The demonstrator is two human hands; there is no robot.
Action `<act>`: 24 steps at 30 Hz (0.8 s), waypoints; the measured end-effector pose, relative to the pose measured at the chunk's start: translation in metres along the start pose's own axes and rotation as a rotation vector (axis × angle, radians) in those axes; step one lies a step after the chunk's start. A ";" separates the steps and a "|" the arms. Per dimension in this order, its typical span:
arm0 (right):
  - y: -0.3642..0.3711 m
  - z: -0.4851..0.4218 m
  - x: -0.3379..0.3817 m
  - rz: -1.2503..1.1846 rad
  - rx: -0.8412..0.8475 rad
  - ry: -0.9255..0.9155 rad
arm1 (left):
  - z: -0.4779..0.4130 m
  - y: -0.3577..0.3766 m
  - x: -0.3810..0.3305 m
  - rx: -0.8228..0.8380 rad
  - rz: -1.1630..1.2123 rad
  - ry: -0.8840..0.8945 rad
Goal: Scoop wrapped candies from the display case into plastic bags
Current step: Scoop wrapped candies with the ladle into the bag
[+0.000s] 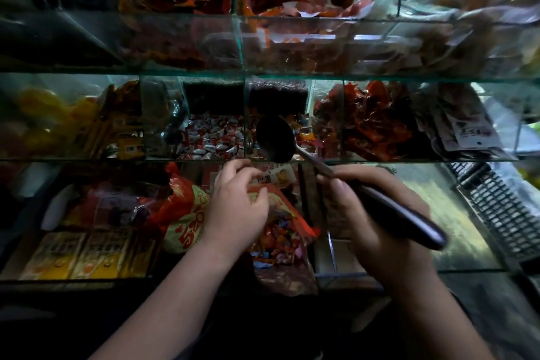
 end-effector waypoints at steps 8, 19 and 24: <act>-0.031 0.028 0.048 0.135 0.281 0.056 | 0.041 0.010 0.053 0.218 -0.189 -0.258; 0.094 0.086 -0.060 0.088 0.541 0.424 | 0.052 0.023 0.060 0.400 -0.132 -0.335; 0.094 0.095 -0.083 -0.014 0.428 0.659 | 0.057 0.024 0.065 0.436 -0.053 -0.317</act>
Point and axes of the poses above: each hand's wrist, its own z-axis away from the middle knuckle, its own y-axis out of the palm, x = y × z, the point moved 5 cm from there along -z, towards the middle knuckle, and after that the axes turned 12 degrees about -y, right-handed, at the moved point
